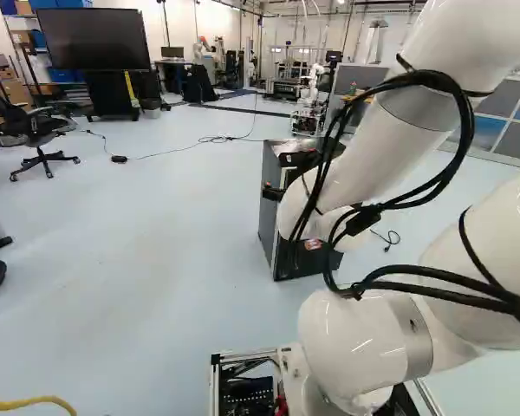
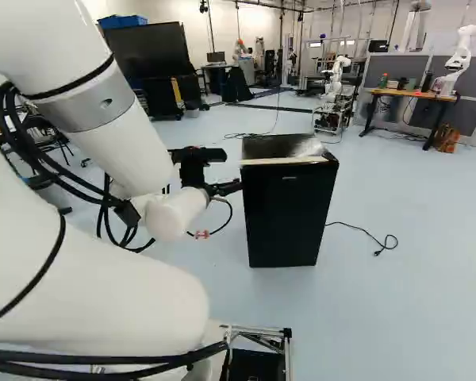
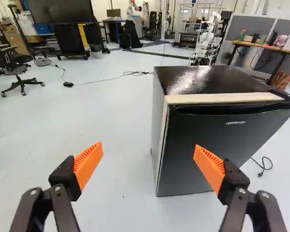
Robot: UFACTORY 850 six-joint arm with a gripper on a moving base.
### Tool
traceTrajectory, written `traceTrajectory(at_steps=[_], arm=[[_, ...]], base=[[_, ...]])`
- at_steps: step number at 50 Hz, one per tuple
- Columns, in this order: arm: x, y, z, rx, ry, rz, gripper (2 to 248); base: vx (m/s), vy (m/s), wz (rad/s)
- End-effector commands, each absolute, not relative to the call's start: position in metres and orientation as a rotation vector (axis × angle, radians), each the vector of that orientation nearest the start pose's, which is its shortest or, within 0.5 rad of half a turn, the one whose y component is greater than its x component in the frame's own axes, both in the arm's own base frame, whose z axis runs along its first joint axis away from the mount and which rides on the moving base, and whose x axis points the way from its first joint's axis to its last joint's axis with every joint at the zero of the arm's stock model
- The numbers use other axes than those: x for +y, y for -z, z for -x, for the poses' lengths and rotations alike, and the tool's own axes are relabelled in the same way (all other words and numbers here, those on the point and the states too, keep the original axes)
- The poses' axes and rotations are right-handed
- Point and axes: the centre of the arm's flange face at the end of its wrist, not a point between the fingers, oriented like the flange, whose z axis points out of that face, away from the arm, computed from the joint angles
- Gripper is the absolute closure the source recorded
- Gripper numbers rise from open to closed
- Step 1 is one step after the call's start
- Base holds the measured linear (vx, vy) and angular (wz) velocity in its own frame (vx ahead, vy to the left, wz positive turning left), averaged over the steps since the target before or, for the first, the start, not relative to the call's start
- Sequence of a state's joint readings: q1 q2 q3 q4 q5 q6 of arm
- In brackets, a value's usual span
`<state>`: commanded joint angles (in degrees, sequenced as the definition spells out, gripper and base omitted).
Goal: Grab a drink from the fridge
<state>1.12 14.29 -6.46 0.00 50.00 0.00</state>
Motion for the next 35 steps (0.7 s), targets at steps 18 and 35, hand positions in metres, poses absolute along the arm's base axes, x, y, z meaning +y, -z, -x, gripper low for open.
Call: traceTrajectory(at_steps=[18, 35], arm=[[0.013, -0.369, -0.295, -0.055, 1.797, 2.546, 3], [0.018, -0.370, -0.309, -0.062, 1.787, 2.544, 3]], base=[[0.000, 0.000, 0.000], [0.000, 0.000, 0.000]])
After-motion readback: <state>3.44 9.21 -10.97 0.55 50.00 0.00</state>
